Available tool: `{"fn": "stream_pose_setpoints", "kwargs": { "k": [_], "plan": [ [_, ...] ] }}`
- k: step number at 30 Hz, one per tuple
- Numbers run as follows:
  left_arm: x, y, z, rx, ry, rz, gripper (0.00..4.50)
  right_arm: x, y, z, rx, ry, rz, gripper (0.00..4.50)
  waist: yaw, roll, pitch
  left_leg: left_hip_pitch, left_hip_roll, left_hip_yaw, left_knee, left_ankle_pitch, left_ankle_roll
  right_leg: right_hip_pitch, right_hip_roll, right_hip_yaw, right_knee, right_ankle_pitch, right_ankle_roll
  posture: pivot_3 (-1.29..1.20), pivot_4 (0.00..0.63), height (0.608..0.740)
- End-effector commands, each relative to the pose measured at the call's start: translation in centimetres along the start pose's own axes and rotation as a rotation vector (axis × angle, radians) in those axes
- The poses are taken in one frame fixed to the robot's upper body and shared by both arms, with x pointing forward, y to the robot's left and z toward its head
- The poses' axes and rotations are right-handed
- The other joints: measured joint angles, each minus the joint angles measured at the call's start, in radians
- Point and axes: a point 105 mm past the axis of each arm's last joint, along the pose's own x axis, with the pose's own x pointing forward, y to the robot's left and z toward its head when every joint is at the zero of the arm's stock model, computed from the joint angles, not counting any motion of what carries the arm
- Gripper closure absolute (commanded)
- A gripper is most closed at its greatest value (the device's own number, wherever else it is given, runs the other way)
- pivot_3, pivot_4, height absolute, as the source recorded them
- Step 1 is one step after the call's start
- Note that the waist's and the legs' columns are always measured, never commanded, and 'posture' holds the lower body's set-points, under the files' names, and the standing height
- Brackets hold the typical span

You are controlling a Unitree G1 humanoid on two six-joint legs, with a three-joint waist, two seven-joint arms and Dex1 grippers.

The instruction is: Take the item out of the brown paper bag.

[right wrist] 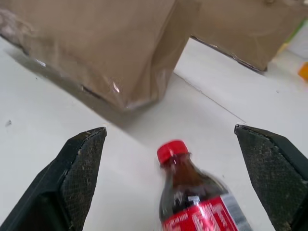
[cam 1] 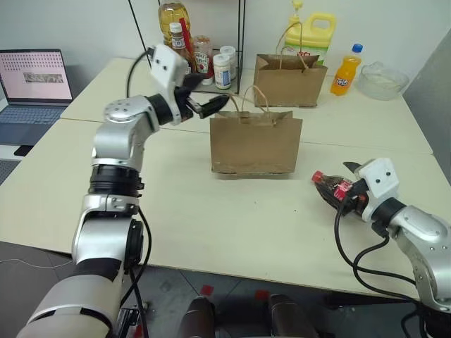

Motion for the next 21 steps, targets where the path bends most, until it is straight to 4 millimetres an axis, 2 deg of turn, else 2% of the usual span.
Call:
{"fn": "stream_pose_setpoints", "kwargs": {
  "k": [1,2,4,6,7,10,12,17,21],
  "plan": [
    [-3.6,3.3,0.8,0.033,-0.045,0.252,0.03,-0.9,0.8,1.9,-0.014,-0.104,-0.071,0.00,-0.001,0.001,0.000,0.000,0.000,0.000,0.000,0.000,-0.001,0.000,0.000,0.000,0.001,0.000,0.000,0.00,0.150,0.740],
    [-5.5,4.0,-1.1,0.042,-0.001,0.319,0.03,-1.0,1.6,1.9,0.030,-0.115,-0.083,0.00,-0.003,0.001,-0.001,0.001,0.000,0.000,0.000,0.001,-0.001,0.000,0.000,0.001,0.002,0.000,0.000,0.00,0.150,0.740],
    [-8.0,4.2,-3.2,0.041,0.054,0.381,0.03,-1.2,2.6,1.8,0.076,-0.123,-0.097,0.00,-0.014,0.003,-0.002,0.003,0.001,0.001,-0.001,0.001,-0.002,-0.001,0.000,0.002,0.004,0.000,0.000,0.00,0.150,0.740],
    [-10.8,2.9,-6.6,0.013,0.141,0.419,0.03,-1.5,3.5,1.0,0.161,-0.105,-0.128,0.00,-0.015,0.003,-0.002,0.003,0.001,0.001,-0.001,0.001,-0.002,-0.001,0.000,0.003,0.007,0.000,-0.001,0.00,0.150,0.740],
    [-11.6,2.4,-7.6,0.001,0.170,0.429,0.03,-1.7,3.8,0.7,0.188,-0.096,-0.143,0.00,-0.013,0.003,-0.003,0.003,0.001,0.001,-0.001,0.001,-0.002,-0.002,0.000,0.003,0.006,0.000,-0.001,0.00,0.150,0.740],
    [-14.2,-1.0,-12.0,-0.076,0.288,0.464,0.03,-2.1,4.1,-1.0,0.258,-0.040,-0.201,0.00,0.002,0.001,-0.004,0.002,0.001,0.001,0.000,0.000,0.000,-0.002,0.000,0.003,0.007,0.000,-0.001,0.00,0.150,0.740],
    [-15.4,-4.3,-14.6,-0.120,0.367,0.475,0.03,-2.3,4.6,-2.1,0.268,-0.001,-0.206,0.00,0.010,0.000,-0.004,0.003,0.000,0.001,0.000,0.000,0.001,-0.001,0.000,0.003,0.006,0.000,-0.001,0.00,0.150,0.740],
    [-16.0,-9.5,-16.4,-0.206,0.411,0.482,0.03,-2.7,5.1,-3.7,0.373,0.041,-0.278,0.00,0.026,0.000,-0.005,0.003,0.001,0.000,0.000,-0.001,0.001,0.000,0.000,0.002,0.005,-0.001,-0.001,0.00,0.150,0.740],
    [-15.9,-11.1,-16.9,-0.262,0.416,0.504,0.03,-2.6,5.2,-4.3,0.402,0.051,-0.324,0.00,0.026,0.000,-0.006,0.004,0.001,0.001,-0.001,-0.001,0.001,0.000,0.000,0.003,0.005,-0.001,-0.001,0.00,0.150,0.740]
  ]
}}
